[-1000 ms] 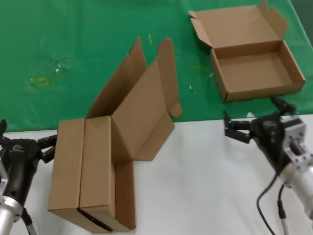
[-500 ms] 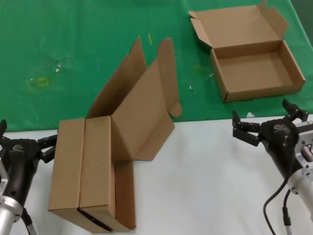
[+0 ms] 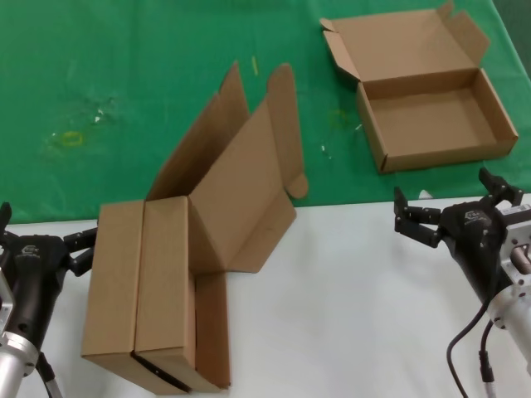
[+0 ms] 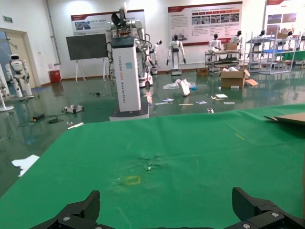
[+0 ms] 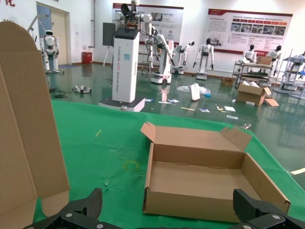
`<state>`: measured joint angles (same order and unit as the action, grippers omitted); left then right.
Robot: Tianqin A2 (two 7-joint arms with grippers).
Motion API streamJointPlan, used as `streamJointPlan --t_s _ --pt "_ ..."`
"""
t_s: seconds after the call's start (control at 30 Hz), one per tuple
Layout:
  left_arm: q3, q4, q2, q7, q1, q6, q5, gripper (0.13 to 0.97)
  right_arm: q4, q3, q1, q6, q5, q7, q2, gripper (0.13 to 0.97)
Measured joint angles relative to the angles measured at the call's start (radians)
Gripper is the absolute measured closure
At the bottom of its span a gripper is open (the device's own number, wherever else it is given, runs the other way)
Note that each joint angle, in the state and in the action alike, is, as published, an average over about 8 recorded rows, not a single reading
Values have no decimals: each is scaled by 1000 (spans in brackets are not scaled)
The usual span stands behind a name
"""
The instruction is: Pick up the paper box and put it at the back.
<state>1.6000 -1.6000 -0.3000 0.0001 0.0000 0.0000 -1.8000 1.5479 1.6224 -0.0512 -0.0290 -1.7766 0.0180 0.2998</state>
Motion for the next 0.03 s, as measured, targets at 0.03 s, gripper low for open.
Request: streamJointPlan --t_s 0.03 --pt "0 0 0 0 0 0 0 132 0 0 0 0 0 0 0 129"
